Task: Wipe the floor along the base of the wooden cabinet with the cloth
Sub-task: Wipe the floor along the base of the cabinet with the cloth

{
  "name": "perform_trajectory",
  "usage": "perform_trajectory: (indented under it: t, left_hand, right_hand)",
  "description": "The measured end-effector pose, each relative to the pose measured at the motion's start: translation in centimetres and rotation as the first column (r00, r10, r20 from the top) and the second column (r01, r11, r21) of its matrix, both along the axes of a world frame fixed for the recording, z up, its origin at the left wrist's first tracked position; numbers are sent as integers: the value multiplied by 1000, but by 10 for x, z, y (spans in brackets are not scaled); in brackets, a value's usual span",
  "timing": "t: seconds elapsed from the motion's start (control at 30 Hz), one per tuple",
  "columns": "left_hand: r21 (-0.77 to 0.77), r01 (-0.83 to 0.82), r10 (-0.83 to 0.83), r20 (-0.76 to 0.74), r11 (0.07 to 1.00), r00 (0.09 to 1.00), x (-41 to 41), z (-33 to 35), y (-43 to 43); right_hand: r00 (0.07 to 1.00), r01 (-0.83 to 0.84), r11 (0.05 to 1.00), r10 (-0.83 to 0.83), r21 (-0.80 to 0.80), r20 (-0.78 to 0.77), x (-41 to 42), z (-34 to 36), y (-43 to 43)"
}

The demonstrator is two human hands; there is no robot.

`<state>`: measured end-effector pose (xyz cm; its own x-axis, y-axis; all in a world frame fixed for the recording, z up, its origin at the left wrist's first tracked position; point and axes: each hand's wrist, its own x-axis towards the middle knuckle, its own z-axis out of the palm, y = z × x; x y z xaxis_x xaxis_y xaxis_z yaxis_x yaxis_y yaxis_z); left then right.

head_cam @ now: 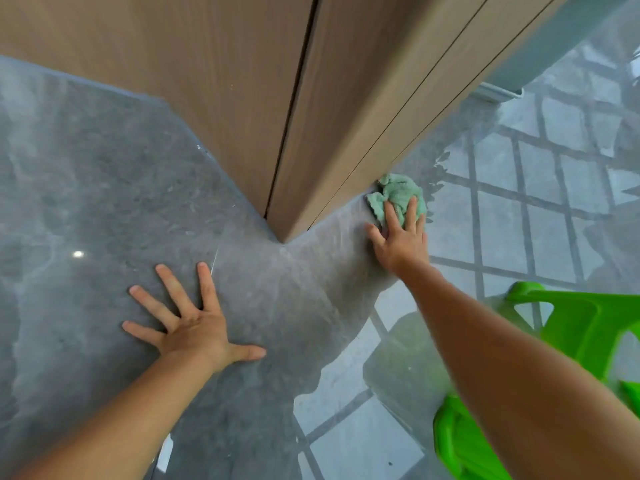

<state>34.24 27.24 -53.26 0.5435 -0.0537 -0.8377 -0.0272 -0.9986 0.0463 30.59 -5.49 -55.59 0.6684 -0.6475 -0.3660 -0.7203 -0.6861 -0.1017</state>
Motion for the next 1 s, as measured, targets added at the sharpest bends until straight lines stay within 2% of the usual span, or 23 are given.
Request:
perform_trajectory:
  t: [0.07, 0.13, 0.23, 0.3, 0.4, 0.47, 0.53, 0.67, 0.77, 0.9, 0.93, 1.0]
  left_hand:
    - [-15, -23, 23, 31, 1000, 999, -1, 0, -1]
    - [-57, -20, 25, 89, 998, 996, -3, -6, 2]
    - [-164, 8, 30, 227, 986, 973, -19, -17, 17]
    - [-202, 59, 14, 343, 978, 939, -36, -24, 30]
    - [-174, 88, -8, 417, 981, 909, -47, -34, 35]
    - [-162, 78, 6, 462, 984, 887, -47, -36, 33]
    - [-181, 58, 35, 472, 982, 881, -47, -35, 30]
    - [-173, 66, 16, 433, 983, 901, -43, -27, 32]
    - [-180, 73, 5, 400, 981, 917, -38, -25, 31]
    - [-272, 82, 46, 435, 959, 899, -39, -22, 44]
    - [-323, 55, 106, 460, 945, 882, -41, -22, 49]
    - [-452, -44, 292, 497, 891, 817, -41, -19, 50]
  right_hand:
    - [994, 87, 992, -93, 94, 63, 14, -2, 57]
    - [992, -16, 986, -5, 167, 124, 11, -6, 127]
    - [965, -235, 956, 207, 177, 159, -23, -2, 199]
    - [923, -375, 905, 347, 198, 164, -56, 3, 219]
    - [849, -527, 812, 492, 251, 192, -83, 9, 232]
    - [817, -577, 774, 541, 260, 201, -55, 7, 224]
    - [762, -646, 743, 618, 175, 192, 8, 6, 217]
    - [801, -582, 767, 598, 269, 29, 131, 5, 245]
    - [776, -613, 760, 631, 216, -16, 153, 8, 266]
    - [739, -673, 735, 672, 86, 39, 97, 7, 243]
    - [733, -680, 731, 678, 62, 53, 71, 8, 234]
    - [780, -625, 776, 621, 85, 72, 12, 12, 218]
